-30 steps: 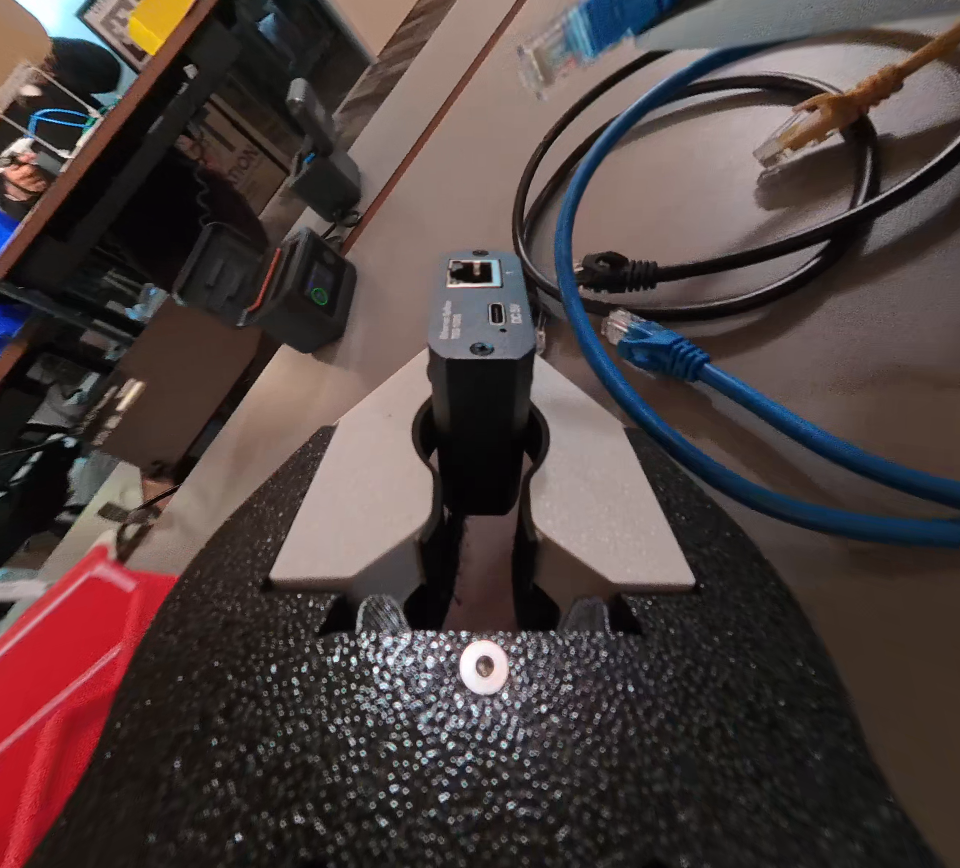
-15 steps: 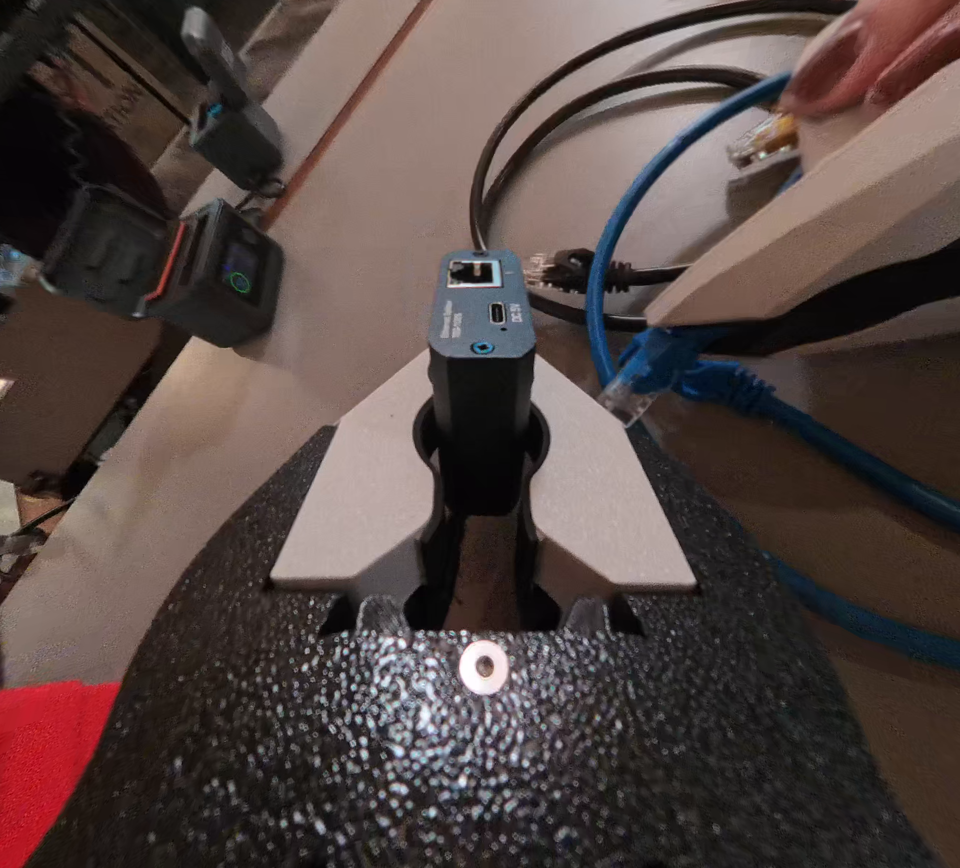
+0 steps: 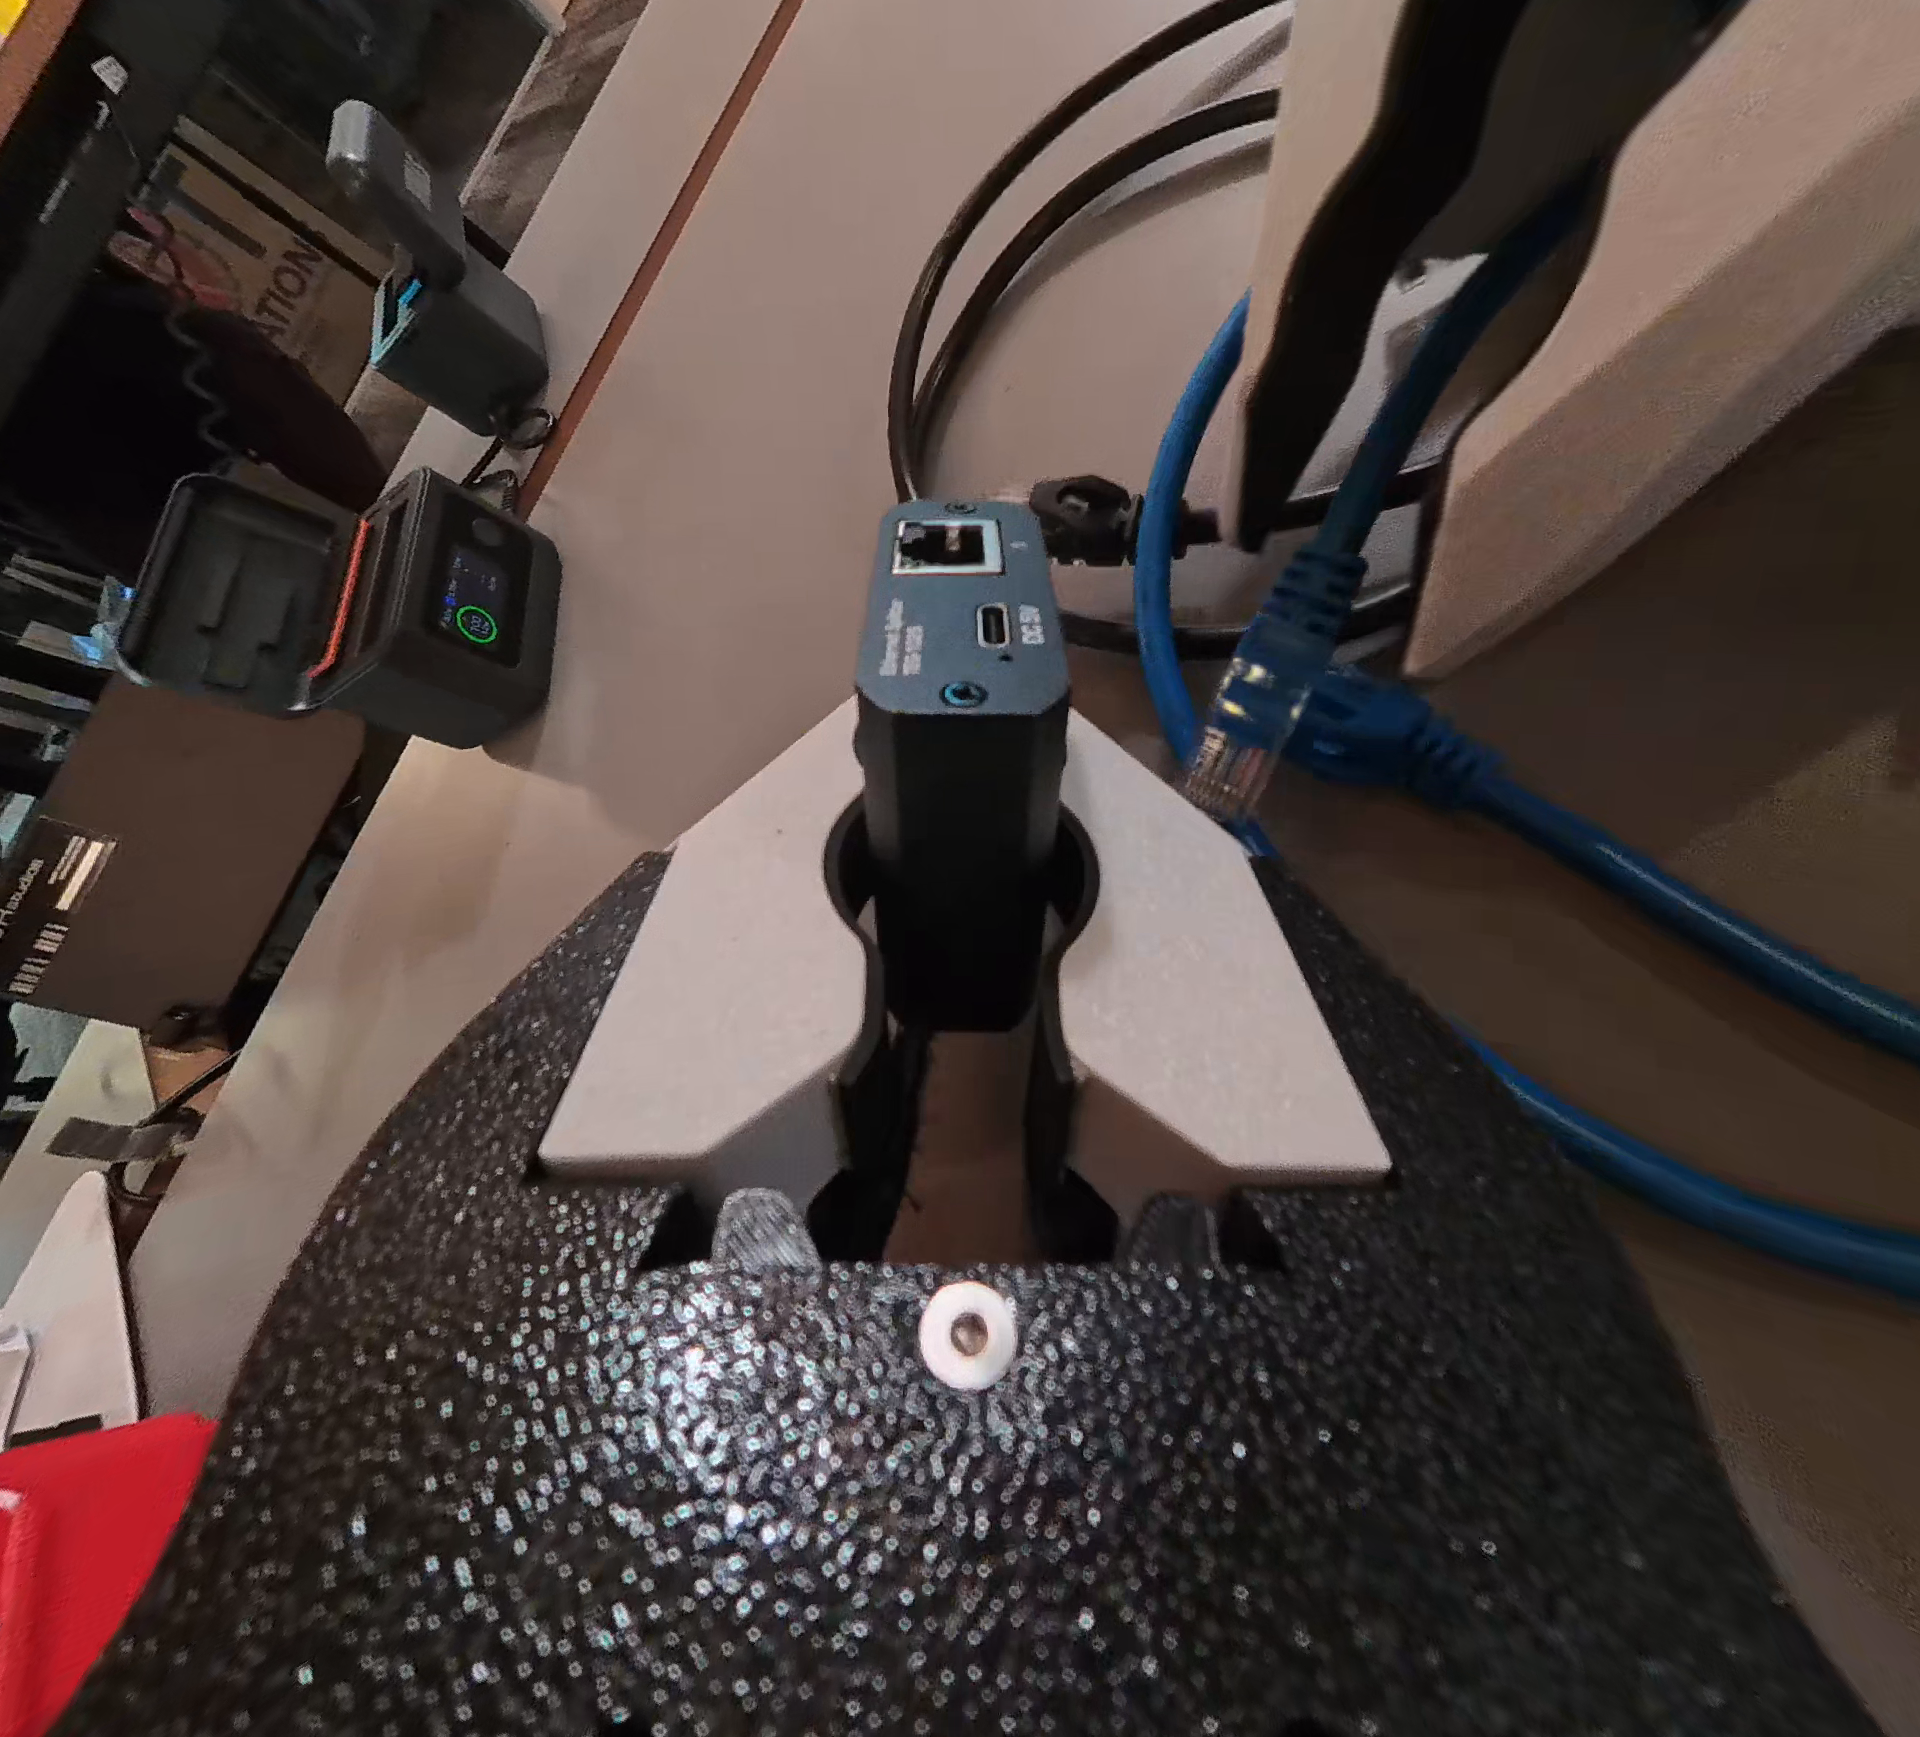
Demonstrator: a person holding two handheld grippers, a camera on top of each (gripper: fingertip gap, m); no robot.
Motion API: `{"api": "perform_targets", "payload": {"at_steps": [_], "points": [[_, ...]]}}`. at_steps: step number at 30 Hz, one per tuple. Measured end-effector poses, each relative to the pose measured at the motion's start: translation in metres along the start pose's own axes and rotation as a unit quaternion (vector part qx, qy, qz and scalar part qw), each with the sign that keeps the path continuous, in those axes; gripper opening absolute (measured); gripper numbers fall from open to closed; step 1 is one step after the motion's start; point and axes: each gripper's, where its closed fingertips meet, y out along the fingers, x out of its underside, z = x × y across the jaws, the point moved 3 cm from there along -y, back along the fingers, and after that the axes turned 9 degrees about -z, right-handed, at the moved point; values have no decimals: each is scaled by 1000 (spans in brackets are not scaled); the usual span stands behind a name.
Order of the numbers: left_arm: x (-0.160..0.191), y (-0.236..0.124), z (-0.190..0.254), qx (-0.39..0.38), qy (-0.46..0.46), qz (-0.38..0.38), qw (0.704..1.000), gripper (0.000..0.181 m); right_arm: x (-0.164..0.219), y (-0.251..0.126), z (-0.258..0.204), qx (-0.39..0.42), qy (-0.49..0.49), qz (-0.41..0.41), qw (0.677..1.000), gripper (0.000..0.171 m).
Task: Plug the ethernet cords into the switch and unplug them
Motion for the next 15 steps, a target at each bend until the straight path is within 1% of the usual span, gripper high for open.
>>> {"api": "perform_targets", "payload": {"at_steps": [1,4,7,9,10,13,15], "points": [[0,0,0,2,-3,2,1000,21,1,-1,0,-30,38,-2,999,35],[-1,0,0,5,-4,6,1000,21,-1,-2,-3,-107,122,-1,987,37],[-1,0,0,5,0,8,1000,21,1,4,-3,-118,148,-23,982,37],[-1,0,0,6,0,9,1000,21,3,9,0,-106,155,-37,982,22],[-1,0,0,7,-2,10,1000,22,3,9,1,-97,151,-36,983,12],[-1,0,0,14,-11,15,1000,21,-7,0,2,-71,114,-1,991,9],[-1,-1,0,15,-9,17,1000,21,-16,-12,1,-20,45,27,998,8]]}}
